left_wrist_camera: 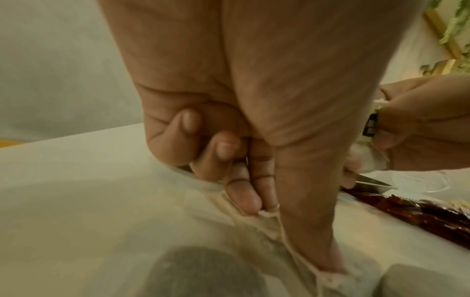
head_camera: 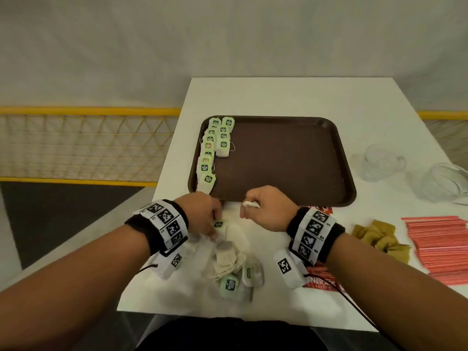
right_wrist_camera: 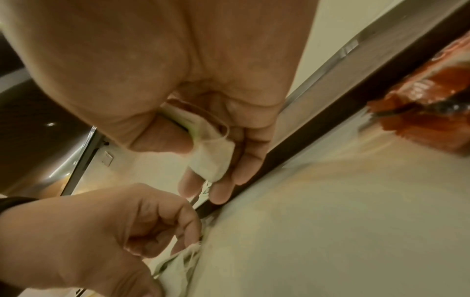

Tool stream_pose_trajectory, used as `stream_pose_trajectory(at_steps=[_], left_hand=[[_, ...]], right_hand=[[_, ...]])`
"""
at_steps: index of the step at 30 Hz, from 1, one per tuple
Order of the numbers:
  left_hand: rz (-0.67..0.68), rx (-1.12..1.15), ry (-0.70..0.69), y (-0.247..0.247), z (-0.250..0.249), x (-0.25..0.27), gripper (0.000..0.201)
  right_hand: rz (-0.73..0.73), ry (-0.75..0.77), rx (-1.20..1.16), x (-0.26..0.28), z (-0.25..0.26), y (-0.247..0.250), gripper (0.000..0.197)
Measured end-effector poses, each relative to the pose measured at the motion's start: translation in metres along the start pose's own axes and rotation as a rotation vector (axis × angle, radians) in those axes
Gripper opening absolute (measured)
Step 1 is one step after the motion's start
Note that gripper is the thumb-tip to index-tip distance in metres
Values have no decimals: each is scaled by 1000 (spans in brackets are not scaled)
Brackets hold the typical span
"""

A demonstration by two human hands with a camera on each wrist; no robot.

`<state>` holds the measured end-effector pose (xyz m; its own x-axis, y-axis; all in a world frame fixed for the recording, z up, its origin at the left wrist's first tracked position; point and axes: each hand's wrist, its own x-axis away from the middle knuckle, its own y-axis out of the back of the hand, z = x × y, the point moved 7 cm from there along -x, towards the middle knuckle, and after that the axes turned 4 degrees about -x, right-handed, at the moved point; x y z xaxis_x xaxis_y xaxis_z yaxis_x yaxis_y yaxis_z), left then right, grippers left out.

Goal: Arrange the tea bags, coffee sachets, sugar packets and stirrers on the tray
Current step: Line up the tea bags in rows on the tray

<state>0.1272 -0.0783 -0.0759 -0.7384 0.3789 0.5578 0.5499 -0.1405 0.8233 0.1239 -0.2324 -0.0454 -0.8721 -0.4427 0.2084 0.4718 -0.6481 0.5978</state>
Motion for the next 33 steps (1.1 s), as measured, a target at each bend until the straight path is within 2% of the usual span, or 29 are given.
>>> stream_pose_trajectory(at_steps=[3, 7, 11, 14, 15, 17, 20, 22, 26, 29, 32, 33], left_hand=[[-26, 23, 6, 0, 0, 3, 43], [-88, 57, 5, 4, -4, 9, 42], [-110, 133, -70, 7, -8, 15, 42], [-217, 243, -83, 19, -6, 20, 37], [-270, 296, -81, 25, -4, 21, 37], [-344, 395, -84, 38, -4, 24, 38], [-364, 477, -126, 54, -6, 28, 41], [-386, 448, -148, 64, -8, 30, 33], [-513, 473, -171, 80, -6, 31, 8], [-506, 495, -169, 85, -4, 25, 6], [-533, 419, -124, 97, 7, 10, 9], [-539, 376, -95, 101, 14, 2, 12]], right_hand=[[1, -19, -49, -1, 1, -2, 8], [74, -42, -74, -1, 0, -16, 3], [116, -8, 53, -2, 0, -24, 11], [165, 49, 85, -1, 5, -28, 18], [146, 66, 59, -2, 6, -27, 19], [77, 97, -5, -4, 11, -20, 9], [-24, 104, -86, -9, 16, -7, 11], [-66, 111, -117, -11, 18, 0, 7], [-126, 133, -143, -16, 18, 2, 17], [-153, 106, -163, -23, 12, 5, 20], [-163, 71, -156, -27, 8, 9, 12], [-166, 46, -177, -28, 6, 11, 17]])
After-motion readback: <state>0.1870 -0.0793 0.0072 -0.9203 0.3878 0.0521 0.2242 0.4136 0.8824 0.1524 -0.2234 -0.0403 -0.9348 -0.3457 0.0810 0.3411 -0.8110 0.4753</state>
